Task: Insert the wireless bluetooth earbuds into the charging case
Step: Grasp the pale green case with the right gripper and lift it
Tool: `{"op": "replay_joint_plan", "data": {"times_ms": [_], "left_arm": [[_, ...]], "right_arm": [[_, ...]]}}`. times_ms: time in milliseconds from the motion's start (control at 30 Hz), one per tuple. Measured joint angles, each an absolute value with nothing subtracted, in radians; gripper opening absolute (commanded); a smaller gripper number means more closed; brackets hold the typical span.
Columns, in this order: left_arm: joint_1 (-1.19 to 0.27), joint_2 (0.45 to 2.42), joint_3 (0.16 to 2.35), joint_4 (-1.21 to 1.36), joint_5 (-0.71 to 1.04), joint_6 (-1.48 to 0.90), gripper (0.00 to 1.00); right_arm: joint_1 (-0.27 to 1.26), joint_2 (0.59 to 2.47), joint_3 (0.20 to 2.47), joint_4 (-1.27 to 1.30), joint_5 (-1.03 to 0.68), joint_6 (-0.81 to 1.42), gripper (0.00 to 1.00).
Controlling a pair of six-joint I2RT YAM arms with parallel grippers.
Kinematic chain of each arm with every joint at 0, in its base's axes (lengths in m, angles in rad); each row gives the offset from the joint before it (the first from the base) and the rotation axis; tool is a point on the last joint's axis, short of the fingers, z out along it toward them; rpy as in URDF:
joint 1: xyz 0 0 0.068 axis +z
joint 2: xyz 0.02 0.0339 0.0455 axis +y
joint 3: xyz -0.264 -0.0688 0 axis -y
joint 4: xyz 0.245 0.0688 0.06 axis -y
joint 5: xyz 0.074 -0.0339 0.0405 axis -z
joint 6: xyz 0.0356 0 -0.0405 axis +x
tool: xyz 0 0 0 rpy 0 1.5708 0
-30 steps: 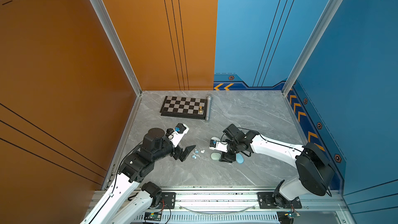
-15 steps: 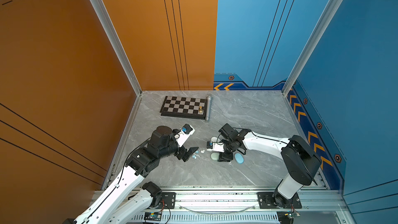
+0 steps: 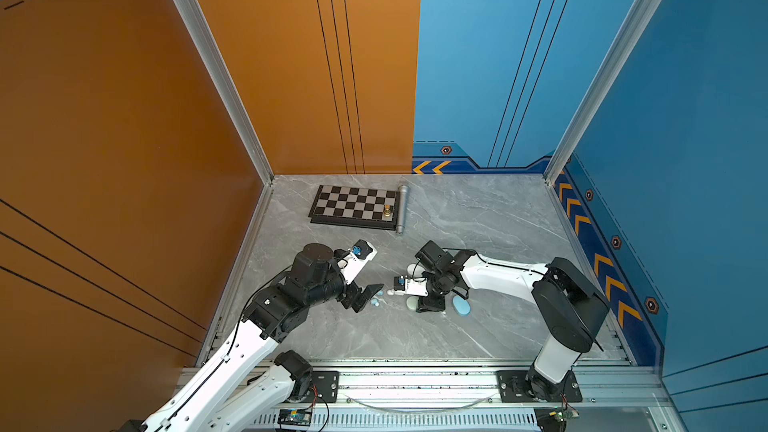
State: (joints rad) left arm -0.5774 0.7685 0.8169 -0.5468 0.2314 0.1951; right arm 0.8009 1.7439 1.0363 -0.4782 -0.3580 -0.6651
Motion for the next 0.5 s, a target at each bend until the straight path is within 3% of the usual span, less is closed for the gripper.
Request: {"op": "replay_joint_plan", "data": {"times_ms": [200, 500], "left_arm": [[-0.577, 0.773, 0.823, -0.548, 0.232, 0.196, 0.93], [-0.612, 0.815, 0.868, -0.550, 0.344, 0.242, 0.85]], "right_arm": [[0.801, 1.737, 1.040, -0.479, -0.348, -0.666, 0.20], [0.700, 1.486, 1.068, -0.550, -0.502, -0.634, 0.18]]}}
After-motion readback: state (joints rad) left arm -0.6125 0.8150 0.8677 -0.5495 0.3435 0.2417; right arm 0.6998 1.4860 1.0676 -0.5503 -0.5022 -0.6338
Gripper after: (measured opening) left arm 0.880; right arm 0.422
